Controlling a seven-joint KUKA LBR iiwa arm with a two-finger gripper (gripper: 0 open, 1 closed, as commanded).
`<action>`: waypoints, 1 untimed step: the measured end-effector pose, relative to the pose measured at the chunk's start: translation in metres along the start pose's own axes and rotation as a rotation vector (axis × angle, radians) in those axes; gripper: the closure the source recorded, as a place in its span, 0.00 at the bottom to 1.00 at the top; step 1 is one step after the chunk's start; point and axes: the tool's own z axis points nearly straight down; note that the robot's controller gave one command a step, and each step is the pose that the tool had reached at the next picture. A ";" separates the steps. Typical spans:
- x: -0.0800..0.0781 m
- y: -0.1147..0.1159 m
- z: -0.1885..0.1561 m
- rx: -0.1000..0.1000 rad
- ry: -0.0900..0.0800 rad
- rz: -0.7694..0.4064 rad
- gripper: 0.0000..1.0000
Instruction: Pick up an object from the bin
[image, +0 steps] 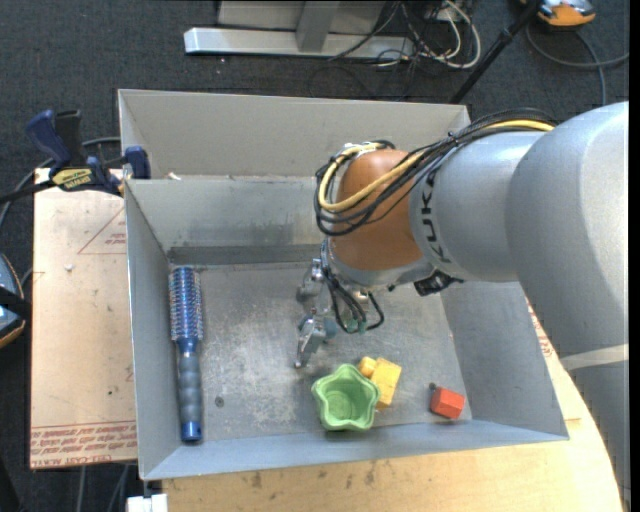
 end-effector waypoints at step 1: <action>-0.001 0.002 -0.003 0.002 -0.005 -0.007 1.00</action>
Offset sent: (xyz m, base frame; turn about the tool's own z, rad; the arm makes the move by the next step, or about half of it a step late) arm 0.0000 0.0000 0.0000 0.0000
